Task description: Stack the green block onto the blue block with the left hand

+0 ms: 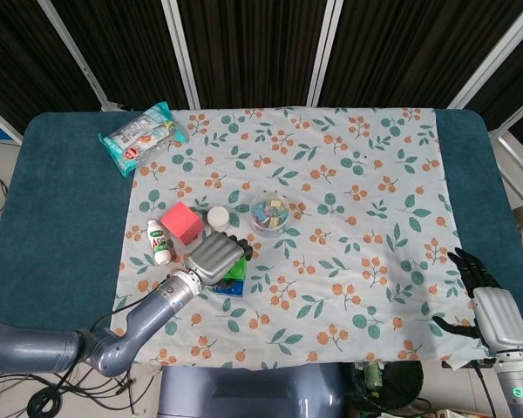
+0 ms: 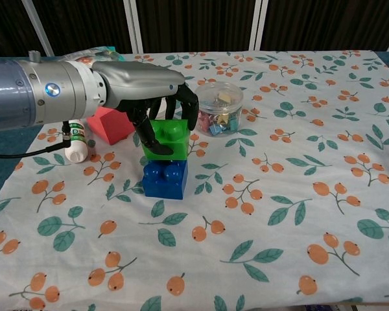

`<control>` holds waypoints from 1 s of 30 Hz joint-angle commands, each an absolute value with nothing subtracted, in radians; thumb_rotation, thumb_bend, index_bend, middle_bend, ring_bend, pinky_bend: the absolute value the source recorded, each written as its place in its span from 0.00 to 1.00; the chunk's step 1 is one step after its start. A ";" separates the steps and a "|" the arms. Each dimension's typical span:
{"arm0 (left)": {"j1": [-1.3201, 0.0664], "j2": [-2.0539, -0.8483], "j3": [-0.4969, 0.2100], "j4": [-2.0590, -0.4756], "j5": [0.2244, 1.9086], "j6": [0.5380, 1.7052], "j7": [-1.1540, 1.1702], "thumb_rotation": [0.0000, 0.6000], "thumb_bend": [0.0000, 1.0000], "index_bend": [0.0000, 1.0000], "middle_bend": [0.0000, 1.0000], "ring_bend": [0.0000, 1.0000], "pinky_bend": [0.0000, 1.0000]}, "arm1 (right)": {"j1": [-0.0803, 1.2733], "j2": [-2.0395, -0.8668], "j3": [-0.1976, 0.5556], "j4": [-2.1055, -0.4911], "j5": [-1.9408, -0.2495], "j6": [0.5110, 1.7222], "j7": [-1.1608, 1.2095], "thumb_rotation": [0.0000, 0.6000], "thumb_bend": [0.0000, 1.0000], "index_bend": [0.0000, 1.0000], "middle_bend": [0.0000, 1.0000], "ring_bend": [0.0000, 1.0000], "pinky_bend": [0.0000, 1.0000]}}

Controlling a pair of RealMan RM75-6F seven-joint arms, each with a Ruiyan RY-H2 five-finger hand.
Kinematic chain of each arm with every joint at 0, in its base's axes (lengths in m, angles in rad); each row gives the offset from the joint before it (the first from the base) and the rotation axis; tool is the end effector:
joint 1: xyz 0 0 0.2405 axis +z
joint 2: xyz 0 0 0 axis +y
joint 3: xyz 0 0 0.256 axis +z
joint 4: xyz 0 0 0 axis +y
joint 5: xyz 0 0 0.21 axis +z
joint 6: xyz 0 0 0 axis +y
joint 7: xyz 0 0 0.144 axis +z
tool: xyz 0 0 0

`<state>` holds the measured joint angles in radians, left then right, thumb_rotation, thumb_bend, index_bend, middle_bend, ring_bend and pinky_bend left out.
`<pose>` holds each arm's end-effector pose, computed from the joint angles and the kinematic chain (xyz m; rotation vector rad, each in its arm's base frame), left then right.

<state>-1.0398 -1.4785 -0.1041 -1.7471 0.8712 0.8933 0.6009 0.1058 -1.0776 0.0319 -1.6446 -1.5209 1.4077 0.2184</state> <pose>-0.0510 0.3188 -0.0306 -2.2253 -0.7855 -0.8399 -0.3072 -0.1827 0.1555 1.3840 -1.1199 1.0237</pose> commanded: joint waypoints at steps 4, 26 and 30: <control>-1.043 -1.479 -0.101 -1.743 0.868 0.894 0.599 1.00 0.40 0.51 0.51 0.40 0.49 | 0.106 -1.078 0.032 -1.644 -1.520 1.408 0.220 1.00 0.11 0.00 0.00 0.00 0.21; -1.041 -1.514 -0.073 -1.691 0.880 0.880 0.576 1.00 0.40 0.51 0.51 0.40 0.49 | 0.106 -1.077 0.033 -1.646 -1.517 1.405 0.220 1.00 0.11 0.00 0.00 0.00 0.21; -1.036 -1.521 -0.059 -1.680 0.884 0.880 0.579 1.00 0.40 0.51 0.51 0.40 0.49 | 0.106 -1.077 0.033 -1.646 -1.517 1.405 0.222 1.00 0.11 0.00 0.00 0.00 0.21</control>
<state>-1.0375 -1.5197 -0.0615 -1.6816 0.8823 0.8797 0.5781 0.1059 -1.0769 0.0330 -1.6463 -1.5169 1.4052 0.2224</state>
